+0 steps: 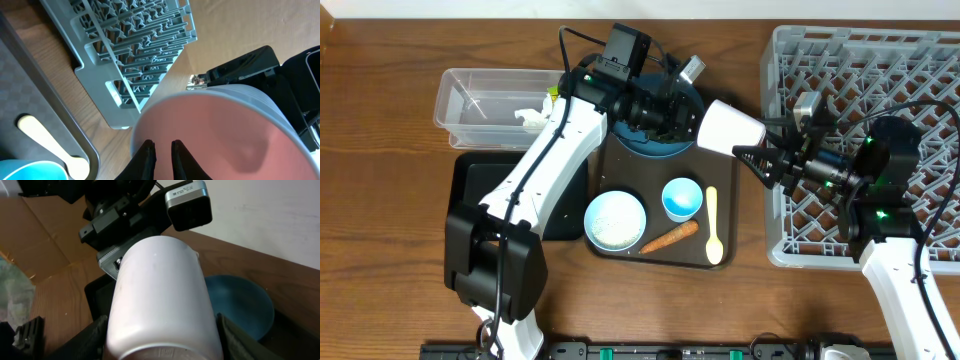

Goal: Sort waste into correct bins and load items into the dishwasher rack
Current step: 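Open the left gripper to release the cup to the right gripper, then carry the pink cup into the grey dish rack with the right gripper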

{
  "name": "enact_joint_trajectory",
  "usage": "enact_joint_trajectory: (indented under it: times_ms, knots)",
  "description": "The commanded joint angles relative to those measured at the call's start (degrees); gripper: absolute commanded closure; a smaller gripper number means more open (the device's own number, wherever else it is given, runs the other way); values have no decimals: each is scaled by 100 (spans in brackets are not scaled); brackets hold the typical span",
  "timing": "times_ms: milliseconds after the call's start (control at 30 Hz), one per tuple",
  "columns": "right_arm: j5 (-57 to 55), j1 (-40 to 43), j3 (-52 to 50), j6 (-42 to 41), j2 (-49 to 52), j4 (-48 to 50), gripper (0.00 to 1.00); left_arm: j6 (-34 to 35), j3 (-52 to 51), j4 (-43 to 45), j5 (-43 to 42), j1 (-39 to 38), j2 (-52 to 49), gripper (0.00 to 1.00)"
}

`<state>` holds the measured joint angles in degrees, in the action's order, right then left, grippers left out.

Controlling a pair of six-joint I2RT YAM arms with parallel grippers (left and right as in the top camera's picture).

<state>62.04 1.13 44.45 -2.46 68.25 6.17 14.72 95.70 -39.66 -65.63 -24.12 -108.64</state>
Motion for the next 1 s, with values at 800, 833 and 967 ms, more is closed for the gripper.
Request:
enact_joint_trajectory:
  times_ms: [800,833,967]
  knots:
    - [-1770,-39,131,-313,-7,-1292,99,-120,-57,-933,4575,619,164,67]
    - [-1882,-39,199,-313,-33,-1453,99,-120,-55,-1047,4872,658,170,67]
    - [-2938,-39,931,-96,-118,-2747,99,-271,-55,-1471,5864,807,289,67]
